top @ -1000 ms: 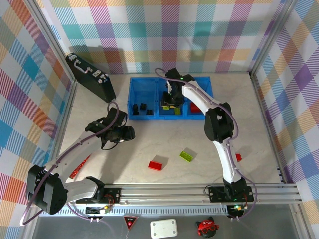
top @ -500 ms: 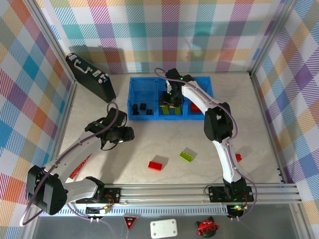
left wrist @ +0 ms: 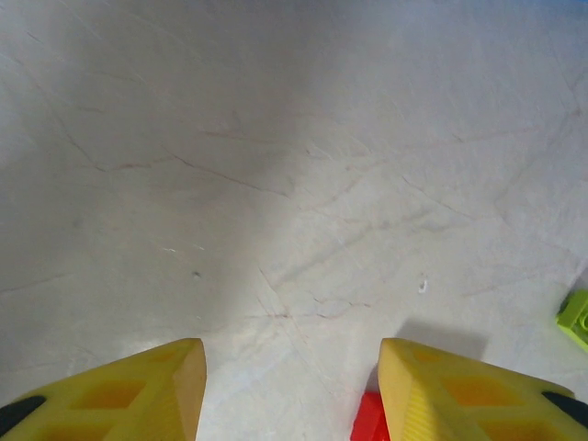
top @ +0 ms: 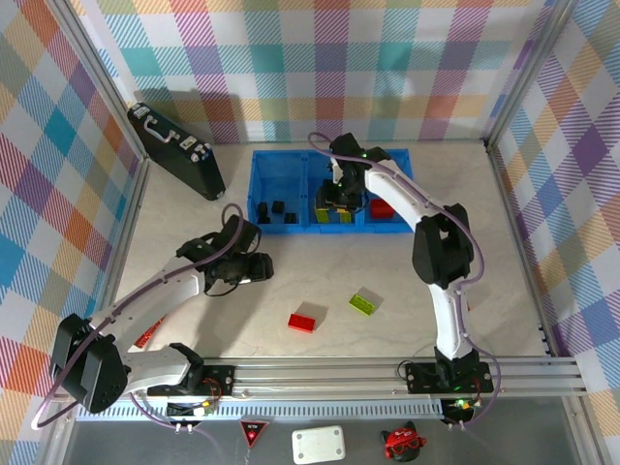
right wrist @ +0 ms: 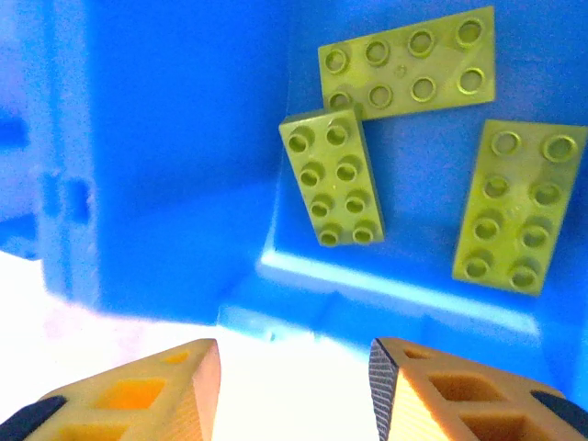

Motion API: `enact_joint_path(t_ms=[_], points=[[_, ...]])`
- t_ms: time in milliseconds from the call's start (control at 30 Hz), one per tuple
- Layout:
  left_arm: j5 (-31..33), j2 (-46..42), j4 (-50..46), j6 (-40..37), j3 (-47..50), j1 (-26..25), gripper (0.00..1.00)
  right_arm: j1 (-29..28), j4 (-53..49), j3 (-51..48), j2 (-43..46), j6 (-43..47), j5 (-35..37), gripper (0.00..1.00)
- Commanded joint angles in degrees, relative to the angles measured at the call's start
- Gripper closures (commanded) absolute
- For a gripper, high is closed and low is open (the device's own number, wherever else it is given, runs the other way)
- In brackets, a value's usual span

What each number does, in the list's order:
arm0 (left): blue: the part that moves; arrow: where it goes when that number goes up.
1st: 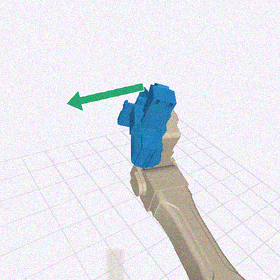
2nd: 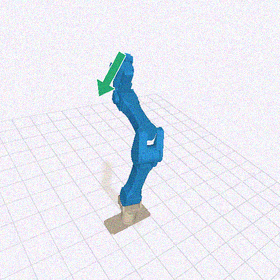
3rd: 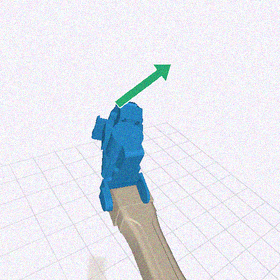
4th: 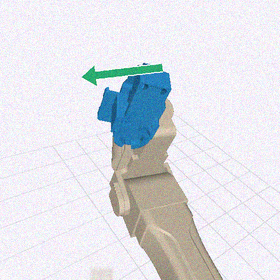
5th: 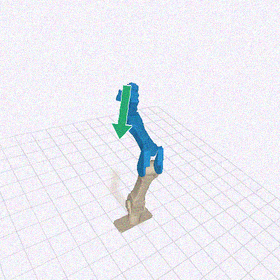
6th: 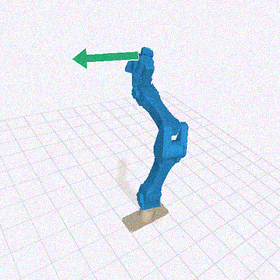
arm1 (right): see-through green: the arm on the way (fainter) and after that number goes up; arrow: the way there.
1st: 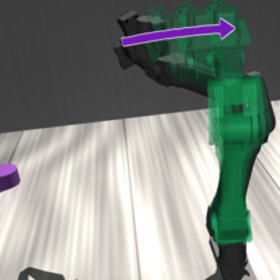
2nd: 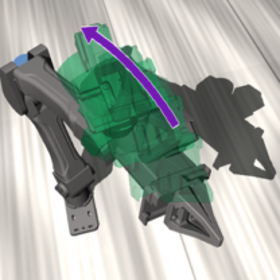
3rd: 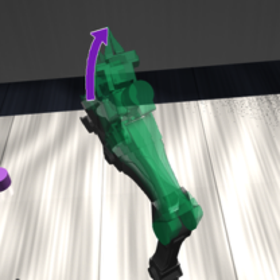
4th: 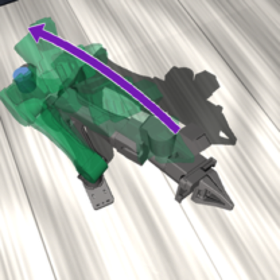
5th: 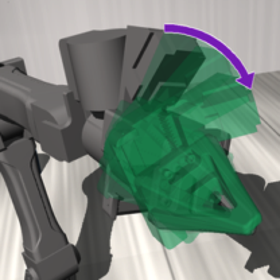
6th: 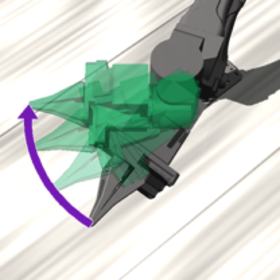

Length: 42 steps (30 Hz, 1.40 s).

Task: Sort the legos into containers by color
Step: Place the lego in the container, then pick up the lego from the middle-left of the table.

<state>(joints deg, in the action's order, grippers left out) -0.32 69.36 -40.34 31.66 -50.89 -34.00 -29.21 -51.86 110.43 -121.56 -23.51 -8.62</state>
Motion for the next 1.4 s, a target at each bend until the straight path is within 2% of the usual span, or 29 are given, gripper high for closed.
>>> enact_joint_path(t_ms=[0, 267, 500, 800, 933, 1067, 1367], points=[[0.64, 1.52, -0.45, 2.92, -1.5, -3.82, 0.46, -0.25, 0.86, -3.62, 5.88, -0.65, 1.68, 0.52], [3.72, 6.31, -0.28, 6.73, -1.72, -13.31, 0.41, -0.59, 1.58, -15.75, 15.89, -0.71, 3.6, 0.52], [3.89, 11.46, 1.6, 9.17, -2.81, -19.37, 0.37, -4.01, 2.01, -28.93, 23.75, -1.65, 7.4, 0.52], [4.19, 18.55, -0.47, 10.27, -5.57, -27.29, 0.15, -5.24, 3.1, -41.65, 31.52, -3.83, 10.81, 0.52], [5.24, 22.75, -3.39, 11.64, -7.97, -30.45, 0.12, -5.24, 2.31, -44.01, 34.19, -3.86, 13.39, 0.51], [6.08, 26.59, -5.28, 12.53, -9.6, -32.45, 0.12, -5.24, 2.16, -45.57, 36.22, -4.16, 14.19, 0.51], [7.66, 28.61, -6.55, 14.3, -10.28, -33.59, 0.22, -5.24, 1.41, -46.93, 38.49, -4.24, 14.49, 0.51]])
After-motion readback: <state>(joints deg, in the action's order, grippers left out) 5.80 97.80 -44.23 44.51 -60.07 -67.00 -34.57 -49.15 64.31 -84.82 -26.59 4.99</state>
